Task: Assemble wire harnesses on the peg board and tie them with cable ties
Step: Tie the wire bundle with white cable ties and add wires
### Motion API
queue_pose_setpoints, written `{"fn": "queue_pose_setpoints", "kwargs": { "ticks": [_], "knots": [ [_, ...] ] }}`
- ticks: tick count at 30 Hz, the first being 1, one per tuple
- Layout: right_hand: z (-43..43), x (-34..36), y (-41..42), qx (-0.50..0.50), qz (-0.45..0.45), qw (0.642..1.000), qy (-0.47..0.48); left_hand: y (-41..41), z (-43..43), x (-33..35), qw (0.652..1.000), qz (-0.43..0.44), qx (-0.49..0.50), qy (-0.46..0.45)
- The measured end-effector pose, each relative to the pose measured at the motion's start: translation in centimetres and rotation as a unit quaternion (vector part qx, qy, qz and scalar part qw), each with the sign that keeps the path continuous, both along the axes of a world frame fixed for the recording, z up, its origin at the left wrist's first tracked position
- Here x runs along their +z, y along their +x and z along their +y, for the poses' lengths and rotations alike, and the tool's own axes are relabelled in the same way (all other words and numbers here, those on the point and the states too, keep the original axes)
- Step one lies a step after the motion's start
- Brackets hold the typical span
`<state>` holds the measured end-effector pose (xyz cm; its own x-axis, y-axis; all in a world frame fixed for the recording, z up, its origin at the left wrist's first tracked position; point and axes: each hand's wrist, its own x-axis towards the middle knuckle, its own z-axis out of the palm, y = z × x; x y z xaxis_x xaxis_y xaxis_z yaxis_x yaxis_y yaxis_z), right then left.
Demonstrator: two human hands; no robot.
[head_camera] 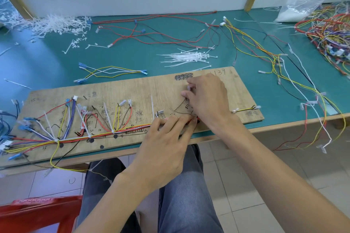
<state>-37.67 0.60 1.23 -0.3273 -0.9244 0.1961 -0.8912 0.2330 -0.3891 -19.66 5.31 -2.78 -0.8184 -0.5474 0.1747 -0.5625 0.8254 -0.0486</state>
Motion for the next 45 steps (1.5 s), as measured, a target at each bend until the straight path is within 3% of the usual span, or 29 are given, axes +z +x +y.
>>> {"fn": "queue_pose_setpoints", "kwargs": {
  "ticks": [7,12,16,23,27,32,41,45],
  "knots": [
    [5.5,-0.7,0.1,0.094,-0.004,0.994,-0.048,0.1,0.1,0.3,1.000,0.014,-0.001,-0.003],
    [9.7,-1.2,0.0,0.171,0.088,0.978,-0.083,0.1,0.2,0.4,0.999,0.037,-0.006,-0.008],
    [11.3,-1.1,0.7,0.151,-0.091,0.980,-0.090,0.1,0.1,0.5,0.999,0.042,-0.009,-0.007],
    [11.9,-1.7,1.7,0.143,-0.094,0.985,-0.033,0.1,0.1,0.3,1.000,0.027,-0.004,-0.006],
    [13.5,-2.2,1.9,0.164,-0.028,0.984,0.065,0.2,-0.1,0.2,1.000,0.020,0.012,-0.002],
    [13.8,-1.8,1.2,0.154,0.019,0.982,0.109,0.2,-0.2,0.3,1.000,0.027,0.004,0.009],
    [14.3,0.0,-1.1,0.156,-0.051,0.982,0.094,0.2,-0.2,0.6,0.999,0.008,0.002,0.032],
    [14.5,0.0,-0.9,0.164,-0.042,0.978,0.123,0.2,-0.2,0.6,0.999,0.009,0.004,0.034]
  ]
}}
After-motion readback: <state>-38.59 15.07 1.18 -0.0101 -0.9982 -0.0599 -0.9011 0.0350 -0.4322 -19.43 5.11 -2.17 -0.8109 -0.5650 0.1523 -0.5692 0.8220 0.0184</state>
